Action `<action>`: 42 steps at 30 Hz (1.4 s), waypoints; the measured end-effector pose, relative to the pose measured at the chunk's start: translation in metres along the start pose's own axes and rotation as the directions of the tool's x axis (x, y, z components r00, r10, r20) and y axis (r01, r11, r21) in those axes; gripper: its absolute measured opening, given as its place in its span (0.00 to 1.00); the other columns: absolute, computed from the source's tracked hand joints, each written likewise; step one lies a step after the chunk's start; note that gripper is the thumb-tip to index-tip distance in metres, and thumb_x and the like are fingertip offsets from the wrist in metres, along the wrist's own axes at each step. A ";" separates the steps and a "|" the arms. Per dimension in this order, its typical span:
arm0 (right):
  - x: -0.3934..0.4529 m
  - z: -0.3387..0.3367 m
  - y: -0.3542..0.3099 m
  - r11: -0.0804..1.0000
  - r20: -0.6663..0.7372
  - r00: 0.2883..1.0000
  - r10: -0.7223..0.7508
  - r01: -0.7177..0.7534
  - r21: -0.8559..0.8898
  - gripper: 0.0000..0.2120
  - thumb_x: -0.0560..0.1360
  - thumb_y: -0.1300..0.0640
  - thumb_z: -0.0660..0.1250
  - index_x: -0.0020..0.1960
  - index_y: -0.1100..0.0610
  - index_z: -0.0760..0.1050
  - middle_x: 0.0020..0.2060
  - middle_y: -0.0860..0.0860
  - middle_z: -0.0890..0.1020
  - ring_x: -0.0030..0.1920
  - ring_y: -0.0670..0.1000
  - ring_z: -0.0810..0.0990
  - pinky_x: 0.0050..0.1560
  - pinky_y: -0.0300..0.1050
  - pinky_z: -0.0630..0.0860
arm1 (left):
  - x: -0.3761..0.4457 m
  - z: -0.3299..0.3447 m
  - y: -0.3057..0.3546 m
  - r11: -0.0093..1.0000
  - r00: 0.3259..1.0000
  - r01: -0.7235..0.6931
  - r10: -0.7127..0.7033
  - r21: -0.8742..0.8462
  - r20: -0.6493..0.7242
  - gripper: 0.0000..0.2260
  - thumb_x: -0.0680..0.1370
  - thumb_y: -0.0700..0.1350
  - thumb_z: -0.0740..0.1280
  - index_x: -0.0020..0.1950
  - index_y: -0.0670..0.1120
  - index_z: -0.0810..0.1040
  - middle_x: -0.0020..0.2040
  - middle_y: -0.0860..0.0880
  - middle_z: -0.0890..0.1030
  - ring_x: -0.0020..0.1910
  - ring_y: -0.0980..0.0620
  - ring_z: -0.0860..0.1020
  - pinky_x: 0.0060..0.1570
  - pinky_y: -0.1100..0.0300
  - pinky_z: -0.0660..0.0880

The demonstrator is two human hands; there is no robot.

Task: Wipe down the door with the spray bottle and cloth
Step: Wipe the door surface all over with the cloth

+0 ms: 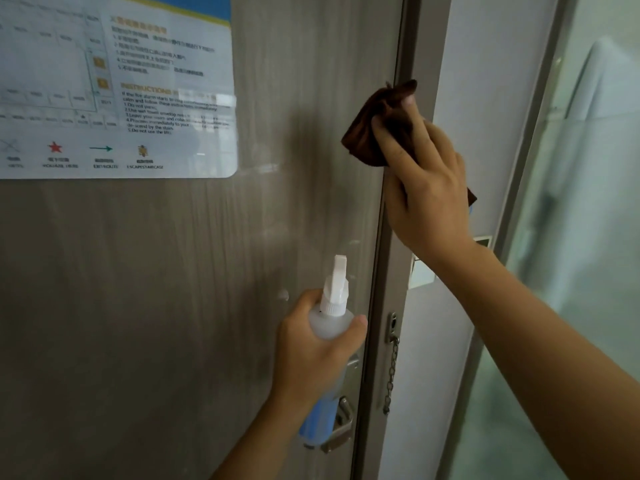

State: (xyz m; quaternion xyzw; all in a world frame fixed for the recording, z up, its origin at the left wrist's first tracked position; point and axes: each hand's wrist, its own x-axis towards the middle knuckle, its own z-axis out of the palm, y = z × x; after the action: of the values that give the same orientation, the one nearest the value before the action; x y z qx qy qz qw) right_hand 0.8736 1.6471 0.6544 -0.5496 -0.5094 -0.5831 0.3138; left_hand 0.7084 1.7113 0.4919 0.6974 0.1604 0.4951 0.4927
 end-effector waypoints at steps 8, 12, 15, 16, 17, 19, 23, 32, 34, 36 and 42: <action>-0.001 0.002 0.024 0.998 -0.002 1.000 -0.025 0.025 0.052 0.23 0.82 0.62 0.58 0.77 0.55 0.71 0.79 0.59 0.64 0.72 0.62 0.71 0.60 0.60 0.73 | 0.009 0.034 -0.004 1.000 0.999 0.028 -0.028 0.002 -0.043 0.22 0.65 0.61 0.77 0.53 0.51 0.82 0.41 0.50 0.84 0.39 0.51 0.83 0.37 0.62 0.80; -0.005 0.010 0.039 0.996 0.011 0.999 -0.045 0.044 0.073 0.24 0.83 0.61 0.58 0.78 0.54 0.69 0.80 0.59 0.64 0.73 0.62 0.70 0.61 0.59 0.72 | 0.007 0.051 -0.011 0.999 0.996 0.032 -0.030 0.019 -0.080 0.24 0.65 0.62 0.76 0.55 0.52 0.81 0.41 0.51 0.83 0.38 0.52 0.83 0.36 0.62 0.80; -0.010 0.016 0.045 0.996 0.010 0.999 -0.034 0.033 0.089 0.24 0.83 0.61 0.59 0.78 0.53 0.68 0.80 0.58 0.64 0.73 0.62 0.69 0.62 0.59 0.72 | 0.005 0.057 -0.017 0.997 0.994 0.077 -0.077 0.001 -0.080 0.19 0.69 0.54 0.80 0.57 0.52 0.81 0.41 0.49 0.84 0.38 0.53 0.83 0.36 0.65 0.79; -0.012 0.019 0.046 0.995 0.010 0.999 -0.034 0.033 0.095 0.24 0.83 0.61 0.59 0.78 0.53 0.68 0.80 0.58 0.64 0.73 0.62 0.69 0.62 0.59 0.72 | 0.003 0.058 -0.019 0.995 0.992 0.098 -0.097 0.013 -0.076 0.17 0.71 0.49 0.81 0.57 0.52 0.81 0.41 0.48 0.84 0.39 0.54 0.83 0.36 0.65 0.79; -0.014 0.021 0.047 0.994 0.010 0.999 -0.035 0.034 0.101 0.24 0.83 0.61 0.59 0.78 0.54 0.69 0.80 0.59 0.64 0.73 0.62 0.69 0.61 0.59 0.72 | 0.002 0.058 -0.022 0.993 0.991 0.115 -0.113 0.034 -0.071 0.16 0.72 0.47 0.81 0.56 0.51 0.81 0.41 0.48 0.84 0.39 0.55 0.83 0.36 0.66 0.78; -0.018 0.025 0.049 0.992 0.014 0.999 -0.035 0.034 0.119 0.24 0.82 0.62 0.60 0.78 0.54 0.69 0.80 0.59 0.63 0.73 0.62 0.69 0.62 0.58 0.72 | -0.003 0.060 -0.029 0.987 0.988 0.144 -0.139 0.073 -0.071 0.16 0.72 0.47 0.81 0.56 0.52 0.80 0.43 0.49 0.84 0.42 0.56 0.83 0.36 0.67 0.78; -0.028 0.033 0.048 0.989 0.041 0.999 -0.014 0.007 0.148 0.25 0.82 0.62 0.61 0.79 0.54 0.68 0.80 0.59 0.62 0.74 0.62 0.68 0.63 0.60 0.72 | -0.009 0.059 -0.041 0.979 0.977 0.192 -0.184 0.075 -0.106 0.14 0.72 0.47 0.81 0.54 0.51 0.81 0.42 0.48 0.84 0.39 0.53 0.83 0.36 0.65 0.78; -0.052 0.042 0.039 0.975 0.067 0.998 0.009 -0.024 0.222 0.26 0.80 0.64 0.61 0.78 0.54 0.68 0.80 0.59 0.63 0.73 0.62 0.69 0.63 0.62 0.73 | -0.029 0.033 -0.041 0.982 0.944 0.163 -0.126 0.099 -0.306 0.18 0.69 0.48 0.83 0.55 0.53 0.82 0.40 0.55 0.85 0.35 0.56 0.82 0.34 0.66 0.77; -0.057 0.044 0.035 0.973 0.067 0.998 0.007 -0.023 0.230 0.26 0.81 0.64 0.61 0.78 0.55 0.68 0.80 0.59 0.63 0.74 0.62 0.68 0.63 0.61 0.73 | -0.032 0.018 -0.037 0.983 0.921 0.143 -0.091 0.113 -0.378 0.18 0.69 0.42 0.83 0.54 0.52 0.82 0.41 0.57 0.85 0.36 0.58 0.82 0.34 0.70 0.75; -0.061 0.047 0.028 0.971 0.063 0.998 0.007 -0.022 0.237 0.26 0.81 0.63 0.61 0.78 0.55 0.68 0.80 0.59 0.62 0.74 0.63 0.68 0.64 0.62 0.72 | -0.032 0.003 -0.036 0.979 0.919 0.149 -0.085 0.140 -0.385 0.16 0.68 0.41 0.83 0.52 0.50 0.82 0.40 0.58 0.84 0.36 0.58 0.82 0.33 0.70 0.75; -0.073 0.061 0.013 0.963 0.093 0.993 0.068 -0.090 0.254 0.28 0.79 0.64 0.62 0.79 0.54 0.67 0.80 0.58 0.62 0.75 0.61 0.68 0.64 0.59 0.71 | -0.032 -0.018 -0.037 0.971 0.918 0.174 -0.100 0.163 -0.385 0.13 0.69 0.42 0.82 0.49 0.49 0.82 0.37 0.52 0.84 0.34 0.53 0.82 0.32 0.66 0.76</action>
State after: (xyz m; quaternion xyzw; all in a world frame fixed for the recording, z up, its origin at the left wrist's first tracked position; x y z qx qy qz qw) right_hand 0.9196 1.6864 0.5804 -0.5480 -0.5712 -0.4754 0.3840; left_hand 0.6880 1.7150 0.4438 0.6219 0.3474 0.5651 0.4163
